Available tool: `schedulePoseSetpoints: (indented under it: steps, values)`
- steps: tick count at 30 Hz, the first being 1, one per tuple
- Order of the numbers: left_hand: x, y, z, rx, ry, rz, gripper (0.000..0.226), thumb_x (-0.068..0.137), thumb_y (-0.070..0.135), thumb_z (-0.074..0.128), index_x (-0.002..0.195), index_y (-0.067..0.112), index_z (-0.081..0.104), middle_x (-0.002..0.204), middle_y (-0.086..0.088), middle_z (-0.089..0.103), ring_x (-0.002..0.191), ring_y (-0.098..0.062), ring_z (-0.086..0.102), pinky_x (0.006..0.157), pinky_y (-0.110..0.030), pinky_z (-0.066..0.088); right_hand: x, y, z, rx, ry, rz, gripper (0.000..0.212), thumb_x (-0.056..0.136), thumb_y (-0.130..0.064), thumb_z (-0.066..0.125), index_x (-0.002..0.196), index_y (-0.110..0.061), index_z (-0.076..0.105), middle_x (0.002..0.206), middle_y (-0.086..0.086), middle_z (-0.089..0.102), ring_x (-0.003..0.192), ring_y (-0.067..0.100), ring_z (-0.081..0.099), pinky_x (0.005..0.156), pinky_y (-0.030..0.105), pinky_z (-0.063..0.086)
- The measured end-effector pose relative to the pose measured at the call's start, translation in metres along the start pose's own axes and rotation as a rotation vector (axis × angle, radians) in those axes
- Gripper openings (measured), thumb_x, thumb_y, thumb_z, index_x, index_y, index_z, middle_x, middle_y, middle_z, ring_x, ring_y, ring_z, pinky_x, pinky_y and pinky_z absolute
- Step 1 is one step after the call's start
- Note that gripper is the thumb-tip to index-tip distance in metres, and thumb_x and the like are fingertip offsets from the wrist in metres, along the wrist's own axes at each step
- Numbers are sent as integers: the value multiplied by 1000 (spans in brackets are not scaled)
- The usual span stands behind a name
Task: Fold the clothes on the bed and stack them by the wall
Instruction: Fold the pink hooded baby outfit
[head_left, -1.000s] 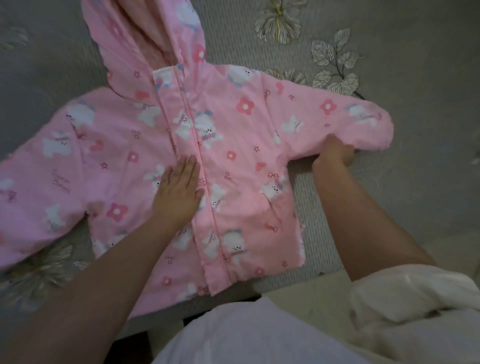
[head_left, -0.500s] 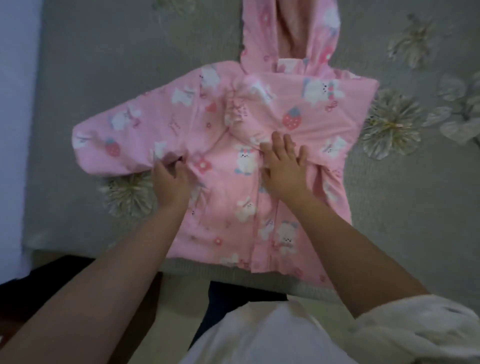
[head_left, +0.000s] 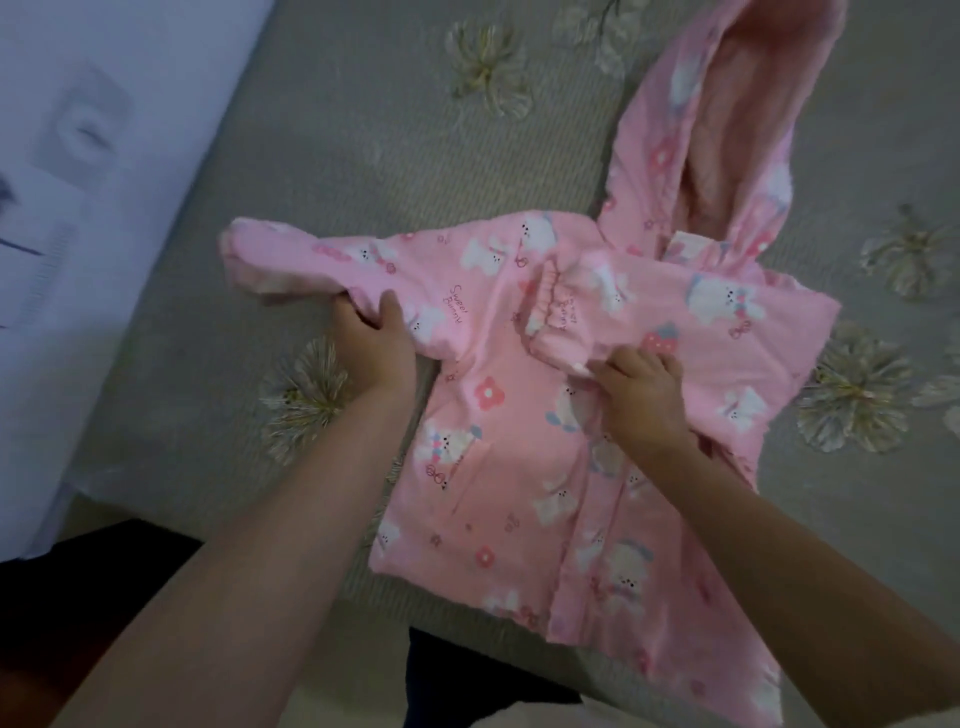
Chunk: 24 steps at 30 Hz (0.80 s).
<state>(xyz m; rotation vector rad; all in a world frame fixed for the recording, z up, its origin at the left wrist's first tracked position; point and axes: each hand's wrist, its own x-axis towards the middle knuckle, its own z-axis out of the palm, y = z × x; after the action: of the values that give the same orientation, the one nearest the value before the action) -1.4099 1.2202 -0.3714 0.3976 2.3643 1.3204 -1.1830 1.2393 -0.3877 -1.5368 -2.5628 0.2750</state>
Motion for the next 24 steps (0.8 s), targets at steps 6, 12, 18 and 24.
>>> schedulePoseSetpoints:
  steps: [6,12,18,24]
  values:
    - [-62,42,30,259,-582,915,42,62,-5,63,104,-6,65,80,-26,60,75,-39,60,68,-33,36,-34,10,-8,142,-120,75,32,59,2,66,91,3,71,98,21,69,87,39,67,79,54,48]
    - [-104,7,70,1049,-1218,1101,42,89,9,43,127,25,51,125,7,51,125,-15,35,108,-59,-4,-86,72,-52,149,80,359,21,67,6,51,74,12,69,80,27,68,72,42,66,73,33,43]
    - [-84,32,80,779,-1138,1249,35,79,0,49,110,7,64,99,-12,67,93,-28,60,93,-39,38,-39,95,-68,191,135,326,21,65,16,53,79,13,69,76,27,67,73,42,65,69,31,50]
    - [-62,63,94,617,-762,1381,40,72,22,41,94,5,69,76,-8,67,71,-26,65,74,-33,30,59,122,-81,491,248,694,24,89,-3,50,106,1,66,106,19,66,100,32,60,85,29,40]
